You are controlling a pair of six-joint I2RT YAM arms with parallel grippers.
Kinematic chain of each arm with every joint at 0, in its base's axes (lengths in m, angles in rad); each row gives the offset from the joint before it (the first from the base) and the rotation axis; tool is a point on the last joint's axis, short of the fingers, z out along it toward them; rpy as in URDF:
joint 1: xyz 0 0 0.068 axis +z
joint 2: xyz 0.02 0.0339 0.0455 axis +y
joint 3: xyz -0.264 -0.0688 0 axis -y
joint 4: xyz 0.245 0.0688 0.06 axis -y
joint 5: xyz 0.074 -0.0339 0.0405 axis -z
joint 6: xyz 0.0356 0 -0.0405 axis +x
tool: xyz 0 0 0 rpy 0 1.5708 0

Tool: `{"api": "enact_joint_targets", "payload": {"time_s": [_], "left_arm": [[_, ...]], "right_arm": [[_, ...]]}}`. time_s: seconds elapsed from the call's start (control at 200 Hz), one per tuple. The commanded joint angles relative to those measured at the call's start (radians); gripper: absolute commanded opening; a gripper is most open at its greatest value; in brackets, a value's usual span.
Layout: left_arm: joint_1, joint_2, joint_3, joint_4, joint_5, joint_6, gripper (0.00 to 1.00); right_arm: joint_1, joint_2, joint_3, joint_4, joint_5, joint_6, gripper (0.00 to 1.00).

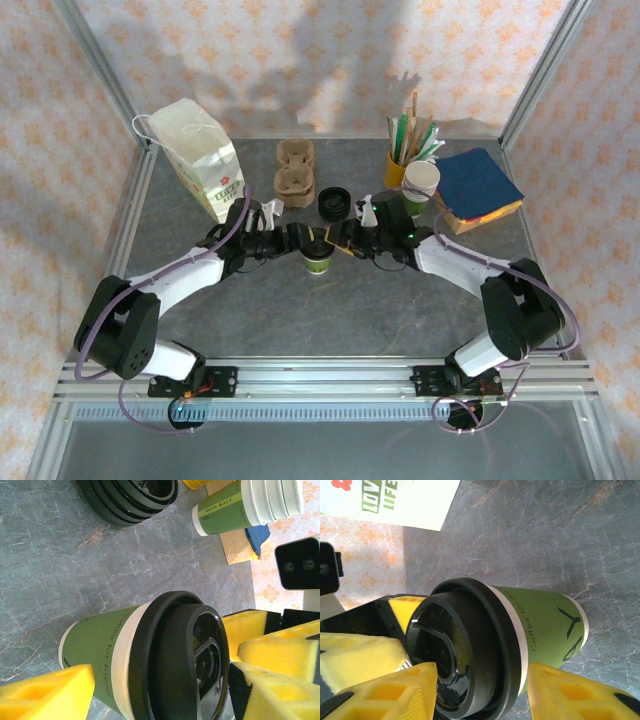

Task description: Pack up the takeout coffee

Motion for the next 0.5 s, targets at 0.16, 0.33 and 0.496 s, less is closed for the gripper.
{"api": "enact_joint_targets", "payload": {"time_s": [0.16, 0.33, 0.496], "left_arm": [[-0.003, 0.003, -0.037, 0.037, 0.017, 0.004, 0.65], [-0.003, 0.007, -0.058, 0.045, 0.020, 0.002, 0.60], [-0.003, 0.008, -0.065, 0.056, 0.022, -0.002, 0.58]], "right_arm": [[0.016, 0.028, 0.012, 0.015, -0.008, -0.008, 0.48], [0.017, 0.032, 0.012, 0.008, 0.002, -0.013, 0.47], [0.017, 0.033, 0.010, -0.008, 0.013, -0.017, 0.47]]}}
